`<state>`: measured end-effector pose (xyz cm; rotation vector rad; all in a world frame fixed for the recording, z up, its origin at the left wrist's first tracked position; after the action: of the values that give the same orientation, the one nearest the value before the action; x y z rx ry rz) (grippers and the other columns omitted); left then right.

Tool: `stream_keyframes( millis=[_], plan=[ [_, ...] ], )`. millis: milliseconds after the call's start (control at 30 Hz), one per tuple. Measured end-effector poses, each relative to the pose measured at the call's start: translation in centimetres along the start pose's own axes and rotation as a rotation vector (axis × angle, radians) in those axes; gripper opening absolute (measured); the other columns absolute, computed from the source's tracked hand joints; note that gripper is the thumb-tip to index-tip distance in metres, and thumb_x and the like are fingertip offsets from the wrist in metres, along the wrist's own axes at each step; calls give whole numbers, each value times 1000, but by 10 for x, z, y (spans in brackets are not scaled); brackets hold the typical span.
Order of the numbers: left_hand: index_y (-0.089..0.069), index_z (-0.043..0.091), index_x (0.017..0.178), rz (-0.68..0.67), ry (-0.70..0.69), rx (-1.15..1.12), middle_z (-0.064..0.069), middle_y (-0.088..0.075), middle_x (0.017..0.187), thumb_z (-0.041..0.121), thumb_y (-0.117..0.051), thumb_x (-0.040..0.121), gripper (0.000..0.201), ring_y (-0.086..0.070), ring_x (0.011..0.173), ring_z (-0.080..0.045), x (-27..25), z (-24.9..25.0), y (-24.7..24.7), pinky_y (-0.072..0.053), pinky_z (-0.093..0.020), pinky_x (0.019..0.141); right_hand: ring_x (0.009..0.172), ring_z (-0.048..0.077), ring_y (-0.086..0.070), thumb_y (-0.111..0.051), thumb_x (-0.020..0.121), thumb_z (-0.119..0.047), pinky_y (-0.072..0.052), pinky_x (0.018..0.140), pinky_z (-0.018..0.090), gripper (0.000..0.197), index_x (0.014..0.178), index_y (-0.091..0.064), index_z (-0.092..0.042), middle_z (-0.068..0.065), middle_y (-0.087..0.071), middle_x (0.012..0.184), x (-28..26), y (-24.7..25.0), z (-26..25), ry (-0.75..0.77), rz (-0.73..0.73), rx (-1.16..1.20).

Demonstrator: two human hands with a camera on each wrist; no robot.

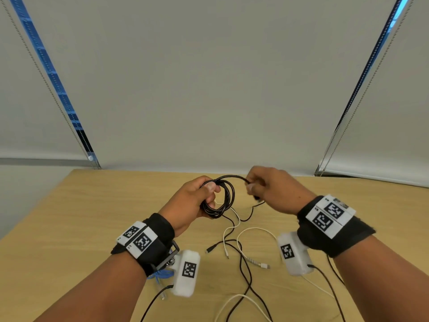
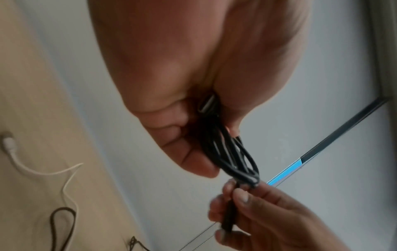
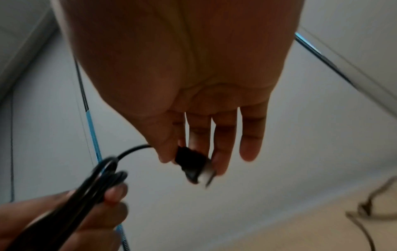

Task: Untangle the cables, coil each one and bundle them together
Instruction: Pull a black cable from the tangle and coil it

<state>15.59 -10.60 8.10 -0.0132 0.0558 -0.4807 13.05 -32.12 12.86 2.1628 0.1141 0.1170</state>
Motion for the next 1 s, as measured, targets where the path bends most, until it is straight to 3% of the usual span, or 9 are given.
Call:
stream_keyframes(
  millis=[67,133,300,400,533,667,733,833,1000],
  plan=[
    [-61,9,99,-26,-13,-41,2,-49,70,20,-44,108,23,-52,66,-14,-1,2,-6,-53,-30,62,56,1,-54,-64,96,-29,-43,58,26,14,82,-68,-25,-6,-70,72,-1,-16,1,4,4,33],
    [-61,11,98,-38,-26,-38,-1,-52,76,20,-44,108,21,-54,68,-14,-2,2,-12,-56,-33,64,59,6,-60,-68,94,-22,-50,57,28,14,80,-72,-21,0,-71,71,-1,-25,4,-37,41,240],
    [-62,19,97,-30,-29,43,-15,-56,101,23,-48,106,18,-67,79,-24,-4,-5,-24,-59,-36,63,67,21,-72,-65,96,-8,-59,62,32,7,91,-70,-10,11,-75,80,-6,-37,5,-121,122,911],
    [-64,22,96,-44,-44,-8,-13,-59,94,23,-48,106,19,-66,77,-23,-2,-6,-33,-62,-40,66,63,21,-71,-59,99,-8,-57,55,30,7,104,-63,-6,11,-74,75,-10,-44,4,-157,74,1120],
    [-63,22,92,79,-138,100,-4,-56,76,21,-48,106,20,-61,70,-22,2,-5,-37,-64,-48,67,69,23,-68,-52,102,-12,-55,59,31,15,99,-66,-11,12,-72,81,-16,-51,6,-164,40,1109],
    [-61,22,95,264,-246,356,1,-60,73,25,-48,105,17,-62,63,-18,8,-5,-31,-60,-38,58,81,19,-67,-53,93,-56,-55,70,37,43,105,-73,-21,4,-74,93,-20,-57,4,-176,-9,1113],
    [-62,20,95,278,-271,433,-1,-65,75,27,-49,105,17,-64,65,-21,9,-7,-30,-57,-39,59,83,12,-72,-62,81,-68,-57,72,38,50,111,-64,-27,-5,-76,93,-21,-61,-4,-160,-35,949],
    [-65,21,91,213,-203,319,3,-68,73,28,-53,103,19,-66,65,-18,11,-14,-27,-61,-38,59,75,8,-69,-78,73,-49,-58,67,32,51,111,-51,-29,-4,-71,91,-19,-66,-8,-200,-59,805],
    [-66,34,82,262,-199,293,2,-67,70,26,-56,101,23,-70,69,-19,12,-21,-16,-60,-31,56,76,21,-74,-60,94,-13,-59,69,36,31,124,-54,-21,11,-73,105,-14,-65,-8,-290,-192,756]
  ],
)
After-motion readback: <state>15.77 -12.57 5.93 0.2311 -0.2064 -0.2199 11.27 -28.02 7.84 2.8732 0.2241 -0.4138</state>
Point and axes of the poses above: each hand's wrist, its own x-axis towards the middle knuckle, its own y-axis out of the back of the hand, z = x × y, the point moved 3 cm from there along x, towards the middle knuckle
